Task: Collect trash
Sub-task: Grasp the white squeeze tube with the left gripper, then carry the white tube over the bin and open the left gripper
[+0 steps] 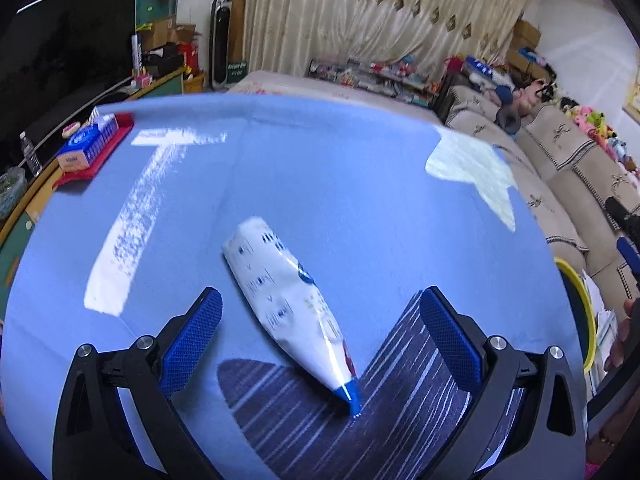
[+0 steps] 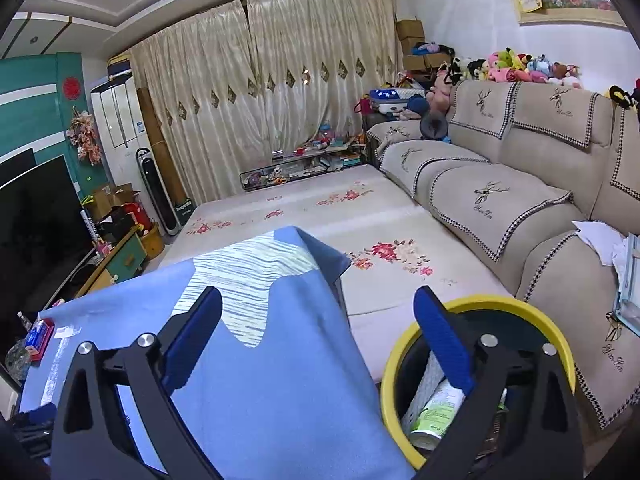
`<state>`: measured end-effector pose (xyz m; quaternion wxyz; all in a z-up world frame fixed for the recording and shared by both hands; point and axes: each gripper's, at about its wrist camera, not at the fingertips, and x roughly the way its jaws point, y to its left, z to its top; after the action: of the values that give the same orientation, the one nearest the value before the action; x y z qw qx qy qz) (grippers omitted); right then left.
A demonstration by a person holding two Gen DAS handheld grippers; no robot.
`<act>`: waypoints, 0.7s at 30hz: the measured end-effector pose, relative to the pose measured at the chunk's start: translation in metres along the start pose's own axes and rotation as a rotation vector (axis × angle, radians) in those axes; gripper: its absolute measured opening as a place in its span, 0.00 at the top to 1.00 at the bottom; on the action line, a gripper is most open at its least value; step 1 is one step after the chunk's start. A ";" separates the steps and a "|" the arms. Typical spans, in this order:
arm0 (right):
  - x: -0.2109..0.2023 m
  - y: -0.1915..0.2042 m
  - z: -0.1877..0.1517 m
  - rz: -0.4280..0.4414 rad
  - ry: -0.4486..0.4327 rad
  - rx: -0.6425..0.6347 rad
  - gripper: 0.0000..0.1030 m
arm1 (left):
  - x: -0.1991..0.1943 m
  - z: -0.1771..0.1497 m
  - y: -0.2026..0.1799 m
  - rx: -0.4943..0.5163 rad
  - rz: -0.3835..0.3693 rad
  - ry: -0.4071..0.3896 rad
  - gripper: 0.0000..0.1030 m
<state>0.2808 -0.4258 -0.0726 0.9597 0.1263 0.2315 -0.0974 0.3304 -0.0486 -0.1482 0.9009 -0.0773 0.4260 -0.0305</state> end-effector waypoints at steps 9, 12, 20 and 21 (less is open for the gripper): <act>0.002 0.003 -0.004 0.024 0.028 -0.018 0.10 | 0.010 0.000 0.008 -0.048 0.071 0.048 0.24; 0.002 0.003 -0.004 0.031 0.033 -0.015 0.10 | 0.009 -0.001 0.007 -0.034 0.086 0.047 0.32; 0.004 0.002 -0.004 0.038 0.048 -0.012 0.10 | 0.007 0.001 0.008 0.013 0.086 0.038 0.72; 0.004 0.002 -0.004 0.036 0.048 -0.012 0.10 | 0.006 0.001 0.008 0.017 0.084 0.038 0.73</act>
<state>0.2836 -0.4233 -0.0774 0.9562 0.1269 0.2526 -0.0755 0.3344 -0.0415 -0.1533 0.8937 -0.0510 0.4458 0.0023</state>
